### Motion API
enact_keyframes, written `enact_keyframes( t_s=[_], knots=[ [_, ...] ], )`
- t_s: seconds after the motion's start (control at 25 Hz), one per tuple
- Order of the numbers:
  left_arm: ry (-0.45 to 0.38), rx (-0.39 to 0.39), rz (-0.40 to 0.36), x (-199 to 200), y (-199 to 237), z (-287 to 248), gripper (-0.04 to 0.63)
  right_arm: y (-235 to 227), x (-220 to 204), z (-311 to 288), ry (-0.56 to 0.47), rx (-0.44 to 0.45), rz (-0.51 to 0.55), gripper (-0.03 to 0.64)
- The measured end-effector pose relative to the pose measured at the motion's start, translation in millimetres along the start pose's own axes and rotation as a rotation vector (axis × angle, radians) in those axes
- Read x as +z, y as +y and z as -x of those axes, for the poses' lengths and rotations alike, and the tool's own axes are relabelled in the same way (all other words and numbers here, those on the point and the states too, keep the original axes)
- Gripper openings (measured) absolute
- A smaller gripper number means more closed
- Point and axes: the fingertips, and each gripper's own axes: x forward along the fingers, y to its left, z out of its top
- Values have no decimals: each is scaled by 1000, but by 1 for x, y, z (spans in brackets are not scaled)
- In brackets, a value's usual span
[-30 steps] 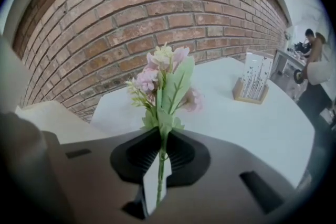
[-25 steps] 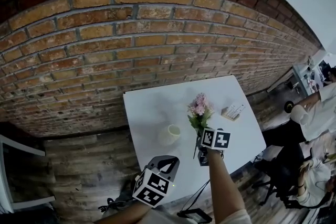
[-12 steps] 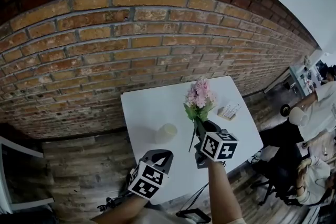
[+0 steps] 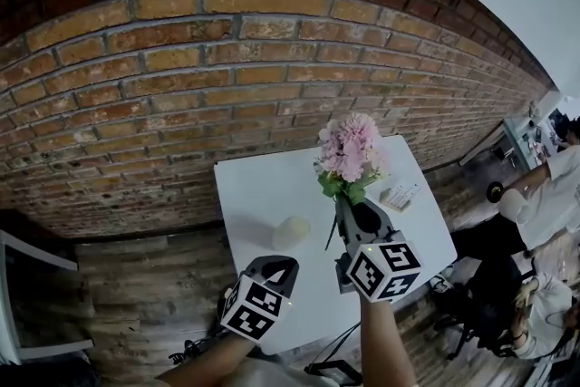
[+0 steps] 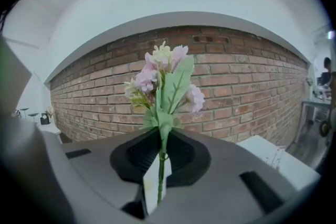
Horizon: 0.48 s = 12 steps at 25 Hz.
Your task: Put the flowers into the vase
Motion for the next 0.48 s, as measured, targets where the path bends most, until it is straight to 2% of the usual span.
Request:
enact_keyframes(
  t_s=[0.48],
  knots=[
    [-14,45,11,3,22,11,8,34,41,-4,-141,50,62,32]
  ],
)
